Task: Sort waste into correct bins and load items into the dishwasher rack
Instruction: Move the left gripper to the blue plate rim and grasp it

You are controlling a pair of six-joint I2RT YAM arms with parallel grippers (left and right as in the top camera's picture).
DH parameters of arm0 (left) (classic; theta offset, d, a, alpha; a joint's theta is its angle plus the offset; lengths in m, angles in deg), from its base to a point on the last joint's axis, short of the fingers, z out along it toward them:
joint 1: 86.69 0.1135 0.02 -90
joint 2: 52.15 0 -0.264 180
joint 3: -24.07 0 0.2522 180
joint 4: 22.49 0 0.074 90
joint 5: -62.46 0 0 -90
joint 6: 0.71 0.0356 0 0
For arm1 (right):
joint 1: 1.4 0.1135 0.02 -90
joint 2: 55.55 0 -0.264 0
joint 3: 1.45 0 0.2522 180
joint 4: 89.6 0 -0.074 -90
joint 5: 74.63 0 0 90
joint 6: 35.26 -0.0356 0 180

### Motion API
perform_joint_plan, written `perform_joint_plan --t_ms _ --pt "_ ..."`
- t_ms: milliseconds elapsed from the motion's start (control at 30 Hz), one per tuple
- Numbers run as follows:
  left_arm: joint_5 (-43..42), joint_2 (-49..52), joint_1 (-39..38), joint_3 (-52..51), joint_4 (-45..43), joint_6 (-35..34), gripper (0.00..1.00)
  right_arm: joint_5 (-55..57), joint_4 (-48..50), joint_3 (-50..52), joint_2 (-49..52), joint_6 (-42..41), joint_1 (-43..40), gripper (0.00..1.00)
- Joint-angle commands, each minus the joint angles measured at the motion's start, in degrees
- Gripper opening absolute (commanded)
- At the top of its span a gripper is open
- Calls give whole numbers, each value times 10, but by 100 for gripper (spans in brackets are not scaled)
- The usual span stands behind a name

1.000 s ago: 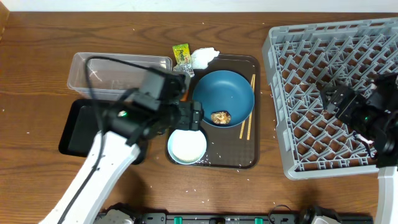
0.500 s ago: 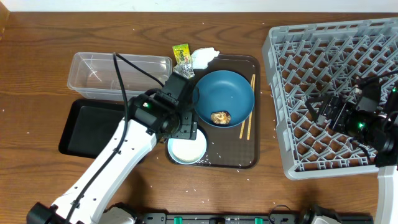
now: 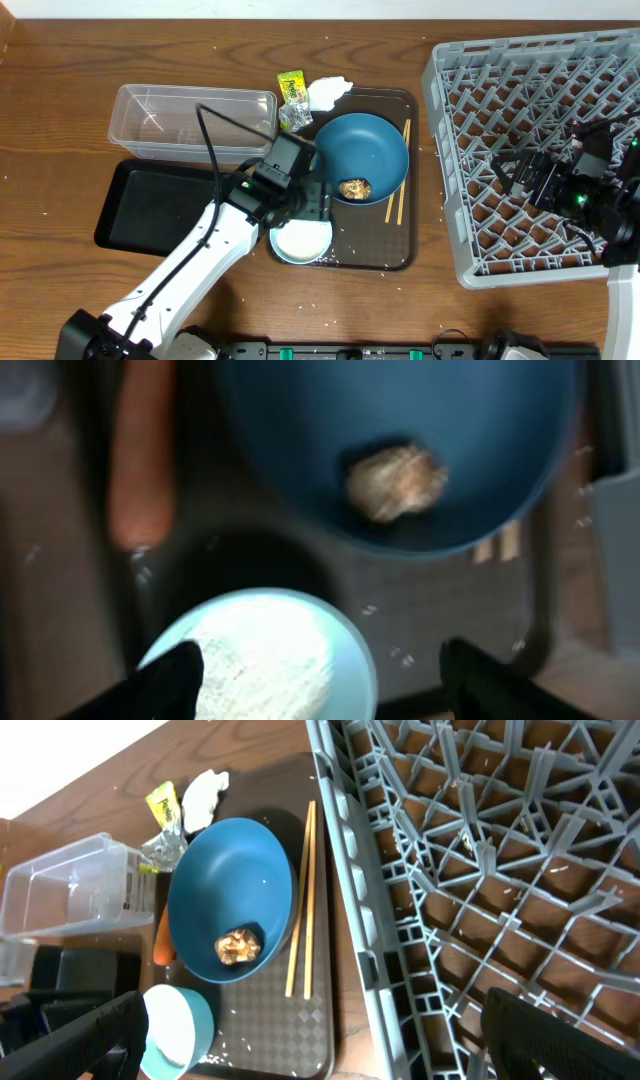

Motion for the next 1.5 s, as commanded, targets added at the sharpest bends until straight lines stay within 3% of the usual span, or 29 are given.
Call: perform_joint_plan --t_ms 0,100,467,600,733,867,1067,1167,1233,1467 --pt "14 8 -5 7 -35 -2 77 -9 -3 -5 4 -7 7 99" --pt "77 36 -4 7 -62 -3 76 -8 -5 -3 4 -6 7 99" --pt "42 165 -4 7 -175 -7 74 -8 -22 -2 4 -7 7 99" --pt "49 176 -4 7 -202 -7 63 -5 -27 1 4 -6 7 99" --pt "49 188 -4 7 -201 -8 62 -9 -28 2 5 -9 7 99" --pt "72 194 -4 7 -203 -7 50 -3 -33 2 5 -8 7 99" --pt "82 195 -4 7 -189 -7 48 -1 -43 2 5 -8 7 97" --pt "96 195 -4 7 -190 -7 33 3 -40 2 6 -8 7 97" --pt "96 195 -4 7 -191 -7 29 3 -38 2 6 -9 7 97" --pt "113 221 -4 7 -202 -7 27 3 -40 2 6 -8 7 96"
